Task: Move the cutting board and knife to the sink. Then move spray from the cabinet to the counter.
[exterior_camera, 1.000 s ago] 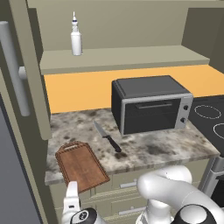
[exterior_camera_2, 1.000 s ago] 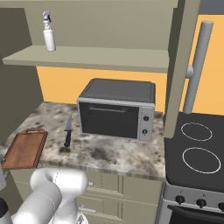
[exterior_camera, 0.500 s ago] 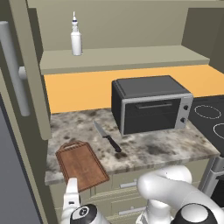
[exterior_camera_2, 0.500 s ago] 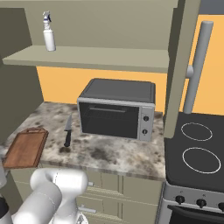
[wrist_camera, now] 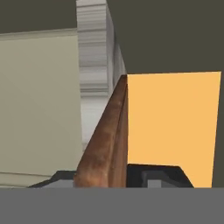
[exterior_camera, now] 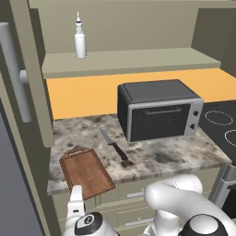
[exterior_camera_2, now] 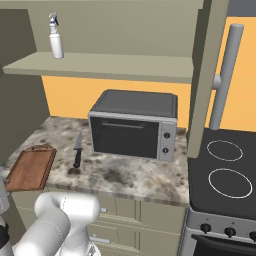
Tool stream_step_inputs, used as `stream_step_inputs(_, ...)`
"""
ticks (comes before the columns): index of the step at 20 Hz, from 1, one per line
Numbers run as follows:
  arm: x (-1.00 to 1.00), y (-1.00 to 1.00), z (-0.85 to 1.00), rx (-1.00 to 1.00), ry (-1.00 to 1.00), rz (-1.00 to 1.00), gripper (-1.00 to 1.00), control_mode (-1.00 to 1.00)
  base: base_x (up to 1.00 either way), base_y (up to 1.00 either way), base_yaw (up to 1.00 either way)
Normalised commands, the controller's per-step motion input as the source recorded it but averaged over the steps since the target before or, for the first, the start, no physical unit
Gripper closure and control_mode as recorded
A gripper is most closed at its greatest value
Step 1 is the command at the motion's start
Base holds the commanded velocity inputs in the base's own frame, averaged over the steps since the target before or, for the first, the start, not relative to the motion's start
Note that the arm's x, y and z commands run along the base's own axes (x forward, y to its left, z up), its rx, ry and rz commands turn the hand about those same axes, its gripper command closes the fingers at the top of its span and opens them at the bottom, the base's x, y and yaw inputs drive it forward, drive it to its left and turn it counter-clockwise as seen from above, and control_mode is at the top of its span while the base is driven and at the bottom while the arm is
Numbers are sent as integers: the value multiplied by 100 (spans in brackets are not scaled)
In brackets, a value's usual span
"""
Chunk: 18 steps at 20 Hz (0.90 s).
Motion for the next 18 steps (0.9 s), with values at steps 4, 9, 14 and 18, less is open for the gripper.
stream_step_inputs(4,-2,-11,3,2,0,3,100,-100,0,0,0)
stream_step_inputs(9,-15,-14,14,5,-1,5,100,-100,0,0,0)
stream_step_inputs(14,-43,-16,45,7,-6,6,100,-100,0,0,0)
stream_step_inputs(18,-43,-24,51,7,-1,2,100,-100,0,0,0)
